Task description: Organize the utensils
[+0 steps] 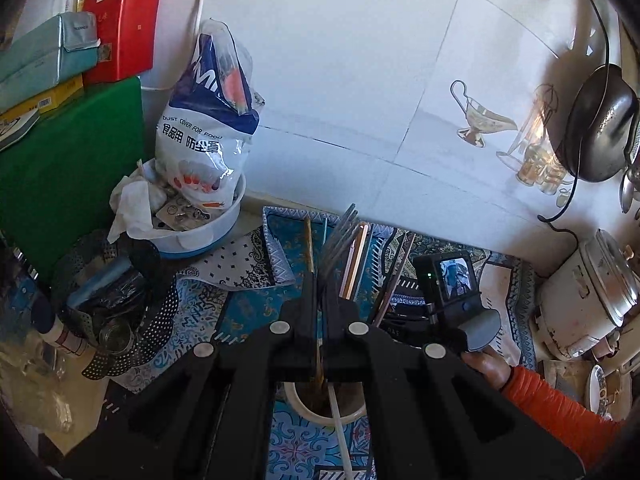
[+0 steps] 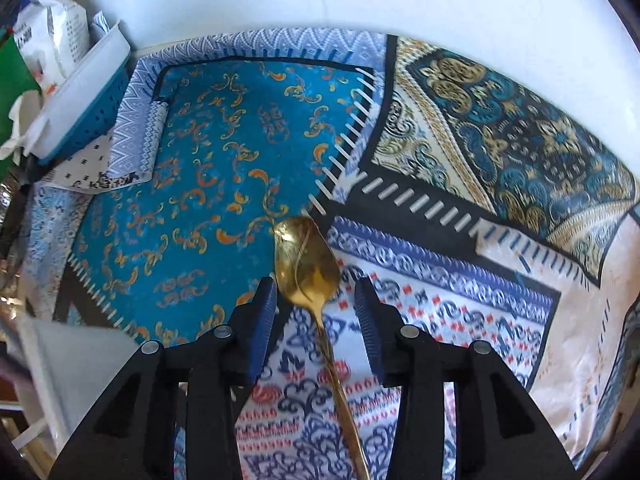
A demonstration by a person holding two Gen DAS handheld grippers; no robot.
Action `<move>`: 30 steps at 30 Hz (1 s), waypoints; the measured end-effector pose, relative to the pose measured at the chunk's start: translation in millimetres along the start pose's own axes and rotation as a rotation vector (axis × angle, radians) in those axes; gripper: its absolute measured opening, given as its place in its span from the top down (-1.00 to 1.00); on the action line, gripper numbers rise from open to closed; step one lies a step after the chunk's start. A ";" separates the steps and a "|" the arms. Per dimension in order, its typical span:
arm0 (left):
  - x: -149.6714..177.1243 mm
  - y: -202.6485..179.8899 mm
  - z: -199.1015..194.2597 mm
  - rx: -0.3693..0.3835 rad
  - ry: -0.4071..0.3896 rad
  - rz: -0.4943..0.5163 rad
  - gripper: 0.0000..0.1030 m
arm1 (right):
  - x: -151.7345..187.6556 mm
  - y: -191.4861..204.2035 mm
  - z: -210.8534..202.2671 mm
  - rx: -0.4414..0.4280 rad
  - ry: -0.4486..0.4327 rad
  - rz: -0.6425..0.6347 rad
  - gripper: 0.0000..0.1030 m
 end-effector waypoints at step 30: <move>7.0 -10.8 6.5 0.036 0.032 0.058 1.00 | 44.8 -22.9 -126.6 -0.026 -0.262 0.125 0.46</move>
Point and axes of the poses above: each gripper's, at about its wrist camera, not at the fingertips, and z roughly the way its jaws point, y to its left, x to its underside, the point moved 5 cm from there along z, roughly the way its jaws point, and after that the axes turned 4 degrees about x, right-handed, at the moved point
